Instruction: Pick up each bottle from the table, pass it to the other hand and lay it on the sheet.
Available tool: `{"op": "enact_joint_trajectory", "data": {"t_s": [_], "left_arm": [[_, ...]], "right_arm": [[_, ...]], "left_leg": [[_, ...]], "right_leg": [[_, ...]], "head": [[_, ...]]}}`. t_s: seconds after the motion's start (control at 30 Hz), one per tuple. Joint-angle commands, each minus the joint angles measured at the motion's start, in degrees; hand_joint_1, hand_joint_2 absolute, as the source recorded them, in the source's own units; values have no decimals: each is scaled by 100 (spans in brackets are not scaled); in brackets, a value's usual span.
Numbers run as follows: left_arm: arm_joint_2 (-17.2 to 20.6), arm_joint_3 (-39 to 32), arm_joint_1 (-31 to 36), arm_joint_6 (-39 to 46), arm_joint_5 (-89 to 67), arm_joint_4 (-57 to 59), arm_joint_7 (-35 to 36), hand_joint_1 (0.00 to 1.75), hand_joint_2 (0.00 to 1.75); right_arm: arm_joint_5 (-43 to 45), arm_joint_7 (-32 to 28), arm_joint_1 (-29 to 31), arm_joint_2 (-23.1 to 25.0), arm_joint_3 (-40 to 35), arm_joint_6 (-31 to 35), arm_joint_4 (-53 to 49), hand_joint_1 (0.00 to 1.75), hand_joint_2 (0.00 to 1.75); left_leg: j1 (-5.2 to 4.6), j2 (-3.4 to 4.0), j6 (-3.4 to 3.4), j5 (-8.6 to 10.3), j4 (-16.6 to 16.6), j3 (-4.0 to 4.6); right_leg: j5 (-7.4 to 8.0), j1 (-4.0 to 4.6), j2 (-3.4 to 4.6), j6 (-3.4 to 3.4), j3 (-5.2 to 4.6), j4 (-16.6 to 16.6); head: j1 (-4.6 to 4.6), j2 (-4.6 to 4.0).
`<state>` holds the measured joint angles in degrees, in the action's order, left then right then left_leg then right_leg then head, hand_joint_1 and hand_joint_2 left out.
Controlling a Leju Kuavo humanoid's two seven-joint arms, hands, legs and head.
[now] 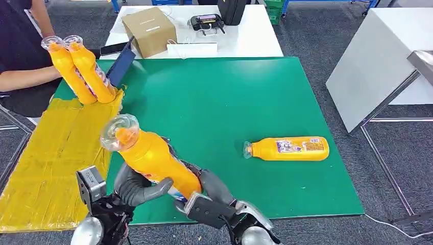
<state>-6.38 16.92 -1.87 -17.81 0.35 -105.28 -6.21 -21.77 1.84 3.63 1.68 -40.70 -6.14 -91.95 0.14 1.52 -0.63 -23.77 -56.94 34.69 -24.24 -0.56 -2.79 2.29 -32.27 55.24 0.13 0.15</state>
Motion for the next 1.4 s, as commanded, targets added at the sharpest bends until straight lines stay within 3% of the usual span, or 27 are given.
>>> {"op": "enact_joint_trajectory", "data": {"t_s": [0.03, 0.17, 0.27, 0.3, 0.33, 0.37, 0.47, 0.6, 0.87, 0.97, 1.07, 1.33, 1.4], "left_arm": [[64, 196, 153, -18, -120, 227, -98, 175, 175], [74, 115, 87, 187, -673, 62, -236, 175, 175], [79, 51, 63, 209, -844, -2, -267, 175, 175], [280, 114, 155, 506, -1599, -47, -455, 175, 175], [434, 27, 246, 640, -1828, 43, -473, 175, 175], [528, -90, 316, 714, -2028, 106, -499, 175, 175], [1075, -256, 792, 2156, -5253, 654, -1043, 175, 175], [1251, -897, 1054, 2843, -6217, 2186, -1263, 175, 175], [1416, -1200, 1023, 2973, -6598, 2372, -1283, 175, 175], [1697, -991, 1176, 3097, -7378, 2652, -1074, 175, 175], [2095, -518, 1749, 3389, -8789, 3509, -473, 175, 175], [2160, -386, 2037, 3292, -8997, 3869, -275, 175, 175], [2462, 39, 2342, 3175, -9035, 4245, -48, 175, 175]], "right_arm": [[-245, -5, -51, -178, -67, 107, 274, 175, 175], [-1186, -26, -415, -201, 276, 535, -80, 175, 175], [-1413, -58, -585, -197, 473, 559, -240, 175, 175], [-1657, -59, -685, -125, 639, 764, -314, 175, 175], [-1800, -19, -812, -96, 829, 884, -458, 9, 175], [-1918, 3, -890, -112, 969, 916, -596, 0, 175], [-2089, -190, -1010, 51, 1673, 940, -990, 0, 175], [-1980, -127, -900, 69, 2439, 745, -1440, 0, 175], [-1731, -292, -1194, -160, 2941, 682, -1881, 0, 175], [-1712, -342, -1179, -320, 3070, 660, -1832, 0, 175], [-1713, -308, -880, -534, 3253, 562, -1656, 0, 175], [-1691, -275, -764, -627, 3317, 478, -1612, 0, 175], [-1680, -256, -746, -732, 3405, 436, -1593, 0, 175]], "left_leg": [[2, -21, 4, -8, 5, -27], [5, -32, 5, -12, 3, -32], [3, -27, 3, -5, 3, -15], [5, -41, 5, -15, -1, -31], [4, -24, 3, -7, 2, -16], [4, -29, 5, -9, 0, -18], [4, -52, 10, -2, 0, -16], [-6, -28, 7, 7, 16, -24], [2, -23, 1, 5, 4, -19], [1, -29, 2, 0, 2, -24], [-3, -27, 1, 10, 5, -10], [-2, -18, 0, 9, 1, -9], [-1, -26, -1, 9, 1, -11]], "right_leg": [[-10, -2, 17, -8, 31, -6], [-17, 0, 13, -10, 40, -7], [-10, 0, -1, -5, 21, -5], [-23, -1, 8, -10, 41, -3], [-10, 1, 5, -6, 23, -6], [-14, -1, 4, -8, 26, -1], [-18, -1, -13, -14, 25, 6], [-3, -9, 4, -10, 21, -3], [-7, -2, 0, -5, 21, -3], [-12, -4, 1, -7, 32, -3], [-3, -6, -7, -5, 16, -3], [-1, -4, 0, -3, 11, 0], [-3, -4, 1, -4, 16, 0]], "head": [[2, 0], [0, 0], [0, 0], [2, 0], [2, 0], [2, 0], [2, 0], [0, 0], [4, 0], [2, 0], [4, 0], [2, 0], [2, 0]]}}
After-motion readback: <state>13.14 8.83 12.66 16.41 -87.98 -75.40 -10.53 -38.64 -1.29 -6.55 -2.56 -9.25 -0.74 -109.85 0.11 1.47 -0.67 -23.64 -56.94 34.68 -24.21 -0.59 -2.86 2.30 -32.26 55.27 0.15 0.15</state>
